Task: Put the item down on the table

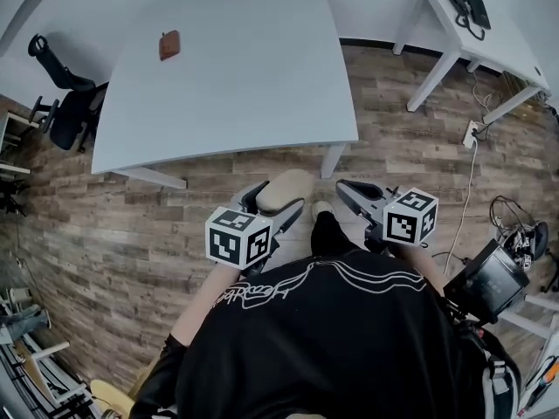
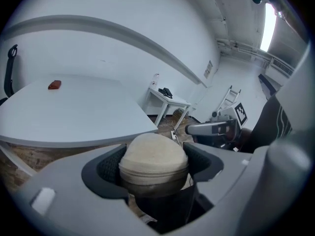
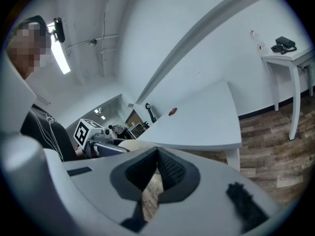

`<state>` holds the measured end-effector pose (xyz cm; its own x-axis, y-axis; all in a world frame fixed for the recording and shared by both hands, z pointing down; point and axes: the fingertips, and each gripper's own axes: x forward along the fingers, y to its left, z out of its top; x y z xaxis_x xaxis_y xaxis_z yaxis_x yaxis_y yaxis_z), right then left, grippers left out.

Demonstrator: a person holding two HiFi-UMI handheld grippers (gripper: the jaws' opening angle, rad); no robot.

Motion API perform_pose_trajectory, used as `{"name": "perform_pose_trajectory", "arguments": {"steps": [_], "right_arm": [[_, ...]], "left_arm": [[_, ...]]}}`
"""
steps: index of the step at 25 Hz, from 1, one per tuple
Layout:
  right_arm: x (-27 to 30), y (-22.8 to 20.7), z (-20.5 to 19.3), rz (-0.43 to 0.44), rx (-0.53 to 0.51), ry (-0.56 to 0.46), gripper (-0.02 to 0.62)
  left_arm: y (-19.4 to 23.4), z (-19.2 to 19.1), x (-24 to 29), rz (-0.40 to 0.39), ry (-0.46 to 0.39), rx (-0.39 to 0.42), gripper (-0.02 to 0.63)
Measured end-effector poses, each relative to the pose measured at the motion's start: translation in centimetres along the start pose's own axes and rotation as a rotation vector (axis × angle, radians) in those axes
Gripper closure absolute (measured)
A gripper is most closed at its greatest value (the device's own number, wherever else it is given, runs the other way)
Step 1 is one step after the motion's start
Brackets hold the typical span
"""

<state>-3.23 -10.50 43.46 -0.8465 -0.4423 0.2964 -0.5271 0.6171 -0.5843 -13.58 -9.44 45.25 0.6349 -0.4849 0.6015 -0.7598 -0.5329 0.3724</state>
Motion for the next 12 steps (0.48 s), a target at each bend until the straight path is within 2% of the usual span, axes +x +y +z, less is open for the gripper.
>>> {"name": "perform_pose_trajectory", "arguments": {"steps": [12], "right_arm": [[7.2,-12.6,9.3,0.025,0.015,0.050,0.588]], "left_arm": [[10.9,12.7,10.3,0.096,-0.051,-0.029,0.238]]}}
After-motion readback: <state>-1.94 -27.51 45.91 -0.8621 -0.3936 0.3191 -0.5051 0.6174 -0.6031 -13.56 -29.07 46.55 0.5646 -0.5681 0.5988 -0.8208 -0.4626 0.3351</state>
